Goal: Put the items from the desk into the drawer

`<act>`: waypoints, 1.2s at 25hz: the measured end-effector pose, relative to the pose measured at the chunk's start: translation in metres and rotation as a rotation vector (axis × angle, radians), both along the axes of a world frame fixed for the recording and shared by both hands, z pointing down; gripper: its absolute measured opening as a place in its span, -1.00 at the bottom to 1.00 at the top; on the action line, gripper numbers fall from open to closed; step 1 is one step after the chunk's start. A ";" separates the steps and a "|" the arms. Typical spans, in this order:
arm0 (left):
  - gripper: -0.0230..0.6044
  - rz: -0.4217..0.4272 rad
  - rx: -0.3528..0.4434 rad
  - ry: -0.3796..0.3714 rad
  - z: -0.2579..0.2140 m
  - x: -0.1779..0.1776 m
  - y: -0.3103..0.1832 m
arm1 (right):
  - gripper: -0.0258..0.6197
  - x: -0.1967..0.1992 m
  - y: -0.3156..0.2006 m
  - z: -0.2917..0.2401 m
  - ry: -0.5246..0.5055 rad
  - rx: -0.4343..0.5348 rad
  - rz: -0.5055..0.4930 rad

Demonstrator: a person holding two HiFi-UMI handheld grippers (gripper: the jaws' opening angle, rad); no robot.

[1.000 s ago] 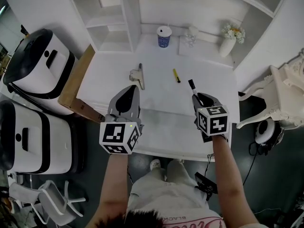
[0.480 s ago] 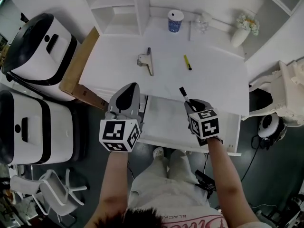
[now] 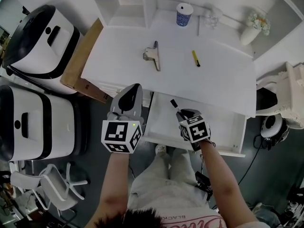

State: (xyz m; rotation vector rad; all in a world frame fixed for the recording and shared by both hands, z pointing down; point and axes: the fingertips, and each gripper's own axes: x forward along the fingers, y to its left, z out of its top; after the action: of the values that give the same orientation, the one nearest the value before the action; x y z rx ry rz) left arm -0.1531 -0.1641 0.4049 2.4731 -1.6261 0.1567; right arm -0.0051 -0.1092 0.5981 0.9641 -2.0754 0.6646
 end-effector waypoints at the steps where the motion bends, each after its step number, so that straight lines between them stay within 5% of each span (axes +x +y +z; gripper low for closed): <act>1: -0.90 0.000 -0.004 -0.004 0.002 -0.001 -0.001 | -0.70 -0.003 0.002 0.008 0.006 -0.018 -0.009; 16: -0.90 -0.008 -0.049 -0.015 0.033 -0.010 -0.005 | -0.70 -0.034 0.024 0.103 0.109 -0.218 -0.101; 30: -0.90 -0.029 -0.084 -0.011 0.051 -0.022 0.002 | -0.70 -0.042 0.028 0.131 0.228 -0.246 -0.207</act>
State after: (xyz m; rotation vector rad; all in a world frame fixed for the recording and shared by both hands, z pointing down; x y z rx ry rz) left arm -0.1751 -0.1618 0.4556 2.3895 -1.6245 0.2300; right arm -0.0473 -0.0813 0.7289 0.6436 -1.8132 0.6506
